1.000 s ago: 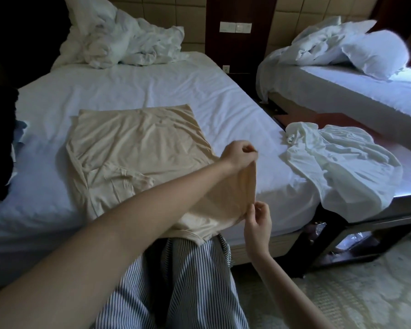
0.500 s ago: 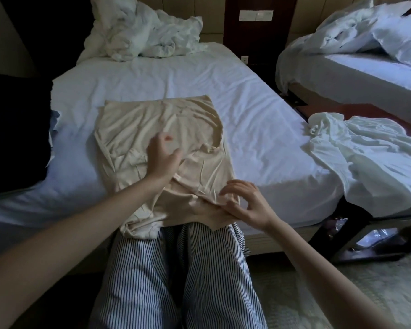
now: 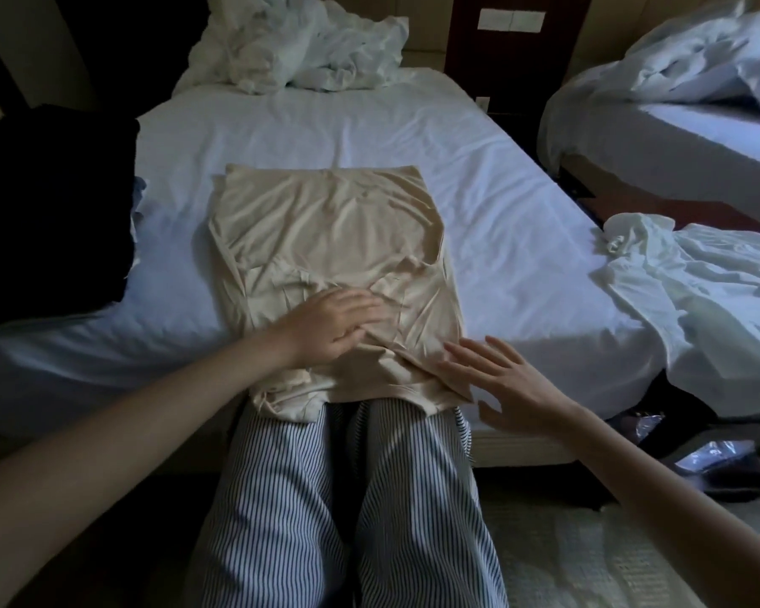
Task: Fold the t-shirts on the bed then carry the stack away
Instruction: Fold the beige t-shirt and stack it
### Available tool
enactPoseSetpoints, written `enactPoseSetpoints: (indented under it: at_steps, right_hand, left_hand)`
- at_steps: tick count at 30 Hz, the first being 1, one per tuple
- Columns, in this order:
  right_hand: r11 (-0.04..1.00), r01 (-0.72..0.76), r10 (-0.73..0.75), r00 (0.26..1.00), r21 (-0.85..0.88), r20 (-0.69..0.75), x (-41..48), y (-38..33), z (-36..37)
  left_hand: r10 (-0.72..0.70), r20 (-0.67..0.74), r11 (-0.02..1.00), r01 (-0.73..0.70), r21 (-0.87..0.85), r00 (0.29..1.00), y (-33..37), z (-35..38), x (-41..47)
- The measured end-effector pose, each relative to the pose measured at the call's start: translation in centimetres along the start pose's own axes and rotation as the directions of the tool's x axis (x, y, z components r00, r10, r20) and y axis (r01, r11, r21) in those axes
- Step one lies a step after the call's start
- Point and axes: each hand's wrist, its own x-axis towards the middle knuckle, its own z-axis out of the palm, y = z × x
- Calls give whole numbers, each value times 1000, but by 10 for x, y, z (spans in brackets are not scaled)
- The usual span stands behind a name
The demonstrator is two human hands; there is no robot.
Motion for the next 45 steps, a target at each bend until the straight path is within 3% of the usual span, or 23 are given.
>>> enactPoseSetpoints:
  at_steps: [3, 8, 11, 17, 20, 23, 25, 27, 30, 33, 36, 38, 41, 43, 45]
  right_hand:
    - [991, 105, -104, 994, -77, 21, -2, 2, 8]
    - [987, 122, -119, 992, -108, 30, 5, 2, 17]
    - [990, 114, -114, 993, -81, 4, 9, 1, 17]
    - [991, -31, 22, 997, 127, 71, 19, 0, 8]
    - [955, -175, 124, 969, 239, 215, 29, -1, -13]
    - [838, -343, 269, 936, 425, 226, 46, -1, -43]
    - [659, -382, 353, 918, 648, 182, 54, -8, -71]
    - [485, -377, 413, 894, 789, 173, 58, -14, -97]
    - [425, -337, 289, 930, 840, 227, 61, -22, -121]
    - [257, -371, 117, 928, 892, 353, 60, -23, -133]
    - [160, -369, 43, 929, 916, 367, 63, -22, -146]
    - [101, -309, 75, 950, 945, 303, 73, -21, -153]
    - [68, -216, 240, 951, 974, 194, 98, -8, -159]
    - [61, -209, 401, 901, 976, 168, 120, 6, -157]
    - [15, -211, 534, 828, 977, 171, 148, 24, -151]
  left_hand:
    - [94, -135, 995, -96, -8, 986, -12, -15, -62]
    - [-21, 104, 998, 26, -49, 994, -23, -9, -138]
    - [-121, 109, 988, 130, -86, 987, -22, 3, -144]
    - [-287, -53, 913, 256, -319, 957, -15, 4, -137]
    - [-428, -17, 825, 383, -415, 903, -14, -8, -128]
    - [-573, -150, 764, 459, -452, 806, -15, -34, -114]
    - [-640, -256, 735, 480, -478, 725, -13, -57, -106]
    - [-686, -233, 681, 497, -538, 689, -8, -80, -102]
    - [-680, -19, 539, 482, -690, 733, 2, -106, -105]
    - [-558, 187, 344, 430, -835, 809, 13, -128, -113]
    - [-435, 300, 267, 439, -858, 849, 12, -144, -113]
    - [-457, 302, 158, 410, -898, 837, 5, -151, -107]
    - [-655, 209, 67, 331, -941, 727, -12, -152, -84]
    - [-790, 153, 33, 291, -956, 593, -38, -148, -66]
    - [-847, 166, -20, 281, -960, 506, -73, -142, -49]
